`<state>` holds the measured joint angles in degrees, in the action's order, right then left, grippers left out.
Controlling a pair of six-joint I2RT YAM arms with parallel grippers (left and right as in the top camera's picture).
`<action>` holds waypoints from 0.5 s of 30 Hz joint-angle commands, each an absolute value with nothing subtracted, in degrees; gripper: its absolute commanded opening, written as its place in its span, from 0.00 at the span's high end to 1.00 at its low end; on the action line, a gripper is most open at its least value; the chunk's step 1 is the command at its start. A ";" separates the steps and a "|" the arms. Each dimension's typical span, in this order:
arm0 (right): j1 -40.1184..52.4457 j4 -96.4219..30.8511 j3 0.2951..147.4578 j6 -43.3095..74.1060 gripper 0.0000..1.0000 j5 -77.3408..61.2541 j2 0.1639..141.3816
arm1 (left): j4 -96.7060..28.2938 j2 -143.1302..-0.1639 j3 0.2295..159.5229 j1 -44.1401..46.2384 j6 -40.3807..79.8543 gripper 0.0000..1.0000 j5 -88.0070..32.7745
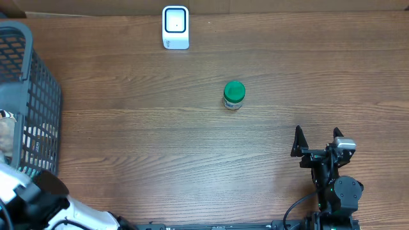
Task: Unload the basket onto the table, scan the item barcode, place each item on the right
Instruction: 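Reach the left gripper into the basket and grasp the clear plastic bag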
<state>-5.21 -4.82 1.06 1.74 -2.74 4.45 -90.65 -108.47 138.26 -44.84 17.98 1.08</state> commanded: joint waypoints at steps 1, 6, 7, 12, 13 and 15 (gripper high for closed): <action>-5.43 -4.67 0.49 1.69 0.00 -2.59 4.14 | -88.55 -110.32 132.18 -45.87 18.98 0.08 0.62; -5.43 -4.67 0.49 1.69 0.00 -2.59 4.14 | -83.88 -110.37 121.82 -45.82 19.38 0.08 1.76; -5.43 -4.67 0.49 1.69 0.00 -2.59 4.14 | -82.74 -110.37 119.61 -45.82 19.40 0.09 1.93; -5.43 -4.67 0.49 1.69 0.00 -2.59 4.14 | -76.62 -110.37 109.56 -46.61 19.75 0.07 1.83; -5.43 -4.67 0.49 1.69 0.00 -2.59 4.14 | -75.50 -110.37 108.01 -46.72 19.75 0.06 1.83; -5.43 -4.67 0.49 1.69 0.00 -2.59 4.14 | -73.67 -110.37 105.43 -46.74 19.68 0.05 1.87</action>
